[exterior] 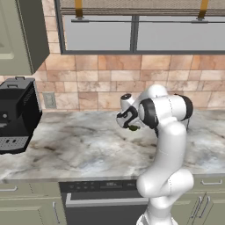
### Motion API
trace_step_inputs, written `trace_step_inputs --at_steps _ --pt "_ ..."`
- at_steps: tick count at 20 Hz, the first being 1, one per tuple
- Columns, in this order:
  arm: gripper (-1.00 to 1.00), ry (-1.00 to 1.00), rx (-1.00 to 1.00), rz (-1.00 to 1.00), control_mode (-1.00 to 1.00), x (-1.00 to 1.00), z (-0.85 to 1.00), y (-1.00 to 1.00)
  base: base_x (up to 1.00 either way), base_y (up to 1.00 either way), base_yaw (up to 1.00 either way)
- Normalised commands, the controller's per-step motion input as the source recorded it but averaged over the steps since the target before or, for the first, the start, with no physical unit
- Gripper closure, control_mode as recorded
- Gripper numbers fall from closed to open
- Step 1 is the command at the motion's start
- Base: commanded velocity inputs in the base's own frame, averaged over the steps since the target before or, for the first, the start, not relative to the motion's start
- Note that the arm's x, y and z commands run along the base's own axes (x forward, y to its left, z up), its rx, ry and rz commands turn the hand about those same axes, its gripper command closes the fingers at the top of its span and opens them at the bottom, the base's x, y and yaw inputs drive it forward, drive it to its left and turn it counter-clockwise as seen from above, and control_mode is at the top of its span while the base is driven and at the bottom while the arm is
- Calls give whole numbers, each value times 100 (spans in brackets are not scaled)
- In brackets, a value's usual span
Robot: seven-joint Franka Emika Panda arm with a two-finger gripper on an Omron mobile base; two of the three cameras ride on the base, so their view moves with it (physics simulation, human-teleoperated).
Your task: Place the liquor on the top shelf of the fridge to keep it out of children's reach, and place the banana and lime on lower shelves for easy access.
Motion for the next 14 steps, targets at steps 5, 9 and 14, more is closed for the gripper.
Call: trace_step_inputs --at_steps 5,9,14 --pt "100 -9 0 3 -100 -82 -2 0 0 0 0" --pt "100 -21 -1 14 -100 -100 23 0 0 0 0" --pt "100 -17 -2 21 -100 -100 67 0 0 0 0"
